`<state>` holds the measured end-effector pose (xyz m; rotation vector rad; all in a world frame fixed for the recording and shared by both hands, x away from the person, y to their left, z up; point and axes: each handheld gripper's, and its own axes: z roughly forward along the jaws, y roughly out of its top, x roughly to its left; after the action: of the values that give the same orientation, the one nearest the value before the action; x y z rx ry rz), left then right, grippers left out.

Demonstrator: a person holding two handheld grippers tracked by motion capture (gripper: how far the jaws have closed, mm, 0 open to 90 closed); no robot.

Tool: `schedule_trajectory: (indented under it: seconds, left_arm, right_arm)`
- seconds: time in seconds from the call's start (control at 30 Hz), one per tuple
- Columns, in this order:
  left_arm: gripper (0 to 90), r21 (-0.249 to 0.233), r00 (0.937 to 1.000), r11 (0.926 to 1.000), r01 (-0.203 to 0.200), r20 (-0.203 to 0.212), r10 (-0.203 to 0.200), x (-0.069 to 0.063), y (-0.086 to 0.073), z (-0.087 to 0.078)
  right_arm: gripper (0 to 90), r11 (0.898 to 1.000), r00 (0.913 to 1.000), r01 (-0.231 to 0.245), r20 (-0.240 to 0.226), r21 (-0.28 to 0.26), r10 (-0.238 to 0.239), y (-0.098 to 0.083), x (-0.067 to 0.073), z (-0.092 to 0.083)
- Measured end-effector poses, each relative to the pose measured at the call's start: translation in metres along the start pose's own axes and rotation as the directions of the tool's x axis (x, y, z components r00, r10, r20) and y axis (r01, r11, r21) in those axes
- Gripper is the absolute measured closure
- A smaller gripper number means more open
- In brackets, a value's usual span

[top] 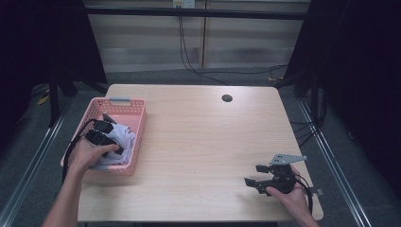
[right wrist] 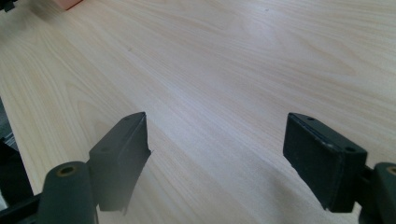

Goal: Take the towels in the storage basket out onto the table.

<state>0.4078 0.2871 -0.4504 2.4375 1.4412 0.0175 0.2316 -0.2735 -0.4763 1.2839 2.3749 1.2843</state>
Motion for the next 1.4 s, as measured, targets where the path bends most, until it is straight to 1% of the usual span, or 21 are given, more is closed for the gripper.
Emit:
schedule_trajectory:
  seconds: [0.03,0.07,0.23,0.27,0.47,0.63,0.67,0.7,0.77,0.8,0.87,0.9,0.93,1.0,1.07,1.1,1.13,1.17,1.2,1.33,1.4]
  left_arm:
    - [47.3,-0.008,0.9999,1.0000,0.000,0.010,0.000,0.002,-0.001,-0.001]
    - [47.6,-0.031,0.9997,0.9992,0.026,0.007,-0.025,0.004,-0.002,-0.003]
    - [49.0,-0.073,0.9984,0.9959,0.053,0.022,-0.051,0.011,-0.006,-0.010]
    - [49.3,-0.088,0.9970,0.9934,0.074,0.029,-0.072,0.011,-0.007,-0.011]
    - [49.3,-0.145,0.9959,0.9867,0.073,0.065,-0.064,0.018,-0.013,-0.027]
    - [49.1,-0.226,0.9905,0.9681,0.108,0.107,-0.086,0.023,-0.017,-0.040]
    - [49.0,-0.238,0.9898,0.9644,0.115,0.110,-0.091,0.024,-0.018,-0.042]
    - [49.0,-0.240,0.9903,0.9643,0.112,0.107,-0.089,0.026,-0.019,-0.044]
    - [49.0,-0.275,0.9897,0.9531,0.127,0.099,-0.104,0.028,-0.022,-0.048]
    - [49.0,-0.278,0.9884,0.9513,0.133,0.108,-0.107,0.029,-0.023,-0.050]
    - [48.9,-0.281,0.9889,0.9522,0.121,0.118,-0.091,0.030,-0.024,-0.054]
    - [48.9,-0.290,0.9897,0.9492,0.122,0.108,-0.094,0.029,-0.024,-0.056]
    - [48.8,-0.296,0.9925,0.9502,0.099,0.098,-0.072,0.028,-0.023,-0.058]
    - [48.7,-0.284,0.9958,0.9570,0.062,0.083,-0.040,0.028,-0.022,-0.062]
    - [48.7,-0.291,0.9949,0.9537,0.075,0.087,-0.051,0.028,-0.022,-0.064]
    - [48.7,-0.310,0.9930,0.9461,0.093,0.099,-0.065,0.027,-0.022,-0.065]
    - [48.7,-0.311,0.9940,0.9470,0.081,0.096,-0.054,0.028,-0.022,-0.066]
    - [48.7,-0.323,0.9923,0.9413,0.097,0.105,-0.066,0.028,-0.022,-0.067]
    - [48.7,-0.322,0.9914,0.9417,0.097,0.115,-0.063,0.027,-0.022,-0.068]
    - [48.7,-0.332,0.9921,0.9387,0.094,0.109,-0.061,0.027,-0.022,-0.076]
    - [48.8,-0.354,0.9916,0.9289,0.109,0.104,-0.077,0.027,-0.021,-0.081]
  right_arm:
    - [21.9,1.000,1.0000,-0.002,-0.001,0.000,0.002,0.000,0.000,0.000]
    - [21.9,1.000,1.0000,-0.003,-0.001,0.001,0.003,0.000,-0.001,0.000]
    - [21.4,1.000,0.9999,-0.013,0.006,0.001,0.013,0.000,-0.002,-0.001]
    - [21.3,1.000,0.9999,-0.014,0.007,0.000,0.014,0.000,-0.002,-0.001]
    - [21.4,1.000,0.9997,-0.023,0.010,0.001,0.023,0.000,-0.003,-0.001]
    - [21.3,1.000,0.9997,-0.021,0.011,0.001,0.021,0.000,-0.003,-0.002]
    - [21.4,1.000,0.9998,-0.019,0.009,0.000,0.019,0.000,-0.002,-0.002]
    - [21.4,1.000,0.9998,-0.019,0.008,-0.004,0.019,0.000,-0.002,-0.002]
    - [21.3,1.000,0.9998,-0.020,0.006,-0.003,0.020,0.000,-0.003,-0.003]
    - [21.3,1.000,0.9998,-0.021,0.006,-0.003,0.021,0.000,-0.003,-0.003]
    - [21.1,1.000,0.9998,-0.021,0.006,0.000,0.021,0.000,-0.003,-0.002]
    - [20.9,1.000,0.9998,-0.020,0.008,0.003,0.020,0.000,-0.004,-0.002]
    - [20.7,1.000,0.9997,-0.024,0.009,0.003,0.024,0.000,-0.004,-0.002]
    - [19.9,1.000,0.9996,-0.028,0.010,0.001,0.028,0.000,-0.004,-0.003]
    - [20.0,1.000,0.9995,-0.029,0.012,0.003,0.029,0.000,-0.004,-0.003]
    - [20.0,1.000,0.9995,-0.029,0.010,0.002,0.029,0.000,-0.004,-0.003]
    - [20.0,1.000,0.9995,-0.030,0.009,0.002,0.030,0.000,-0.004,-0.003]
    - [20.0,1.000,0.9995,-0.029,0.009,0.003,0.029,0.000,-0.004,-0.003]
    - [20.0,1.000,0.9995,-0.029,0.008,0.004,0.029,0.000,-0.004,-0.003]
    - [19.9,0.999,0.9995,-0.031,0.006,0.003,0.031,0.000,-0.004,-0.003]
    - [19.9,0.999,0.9995,-0.032,0.007,0.004,0.032,0.000,-0.004,-0.003]
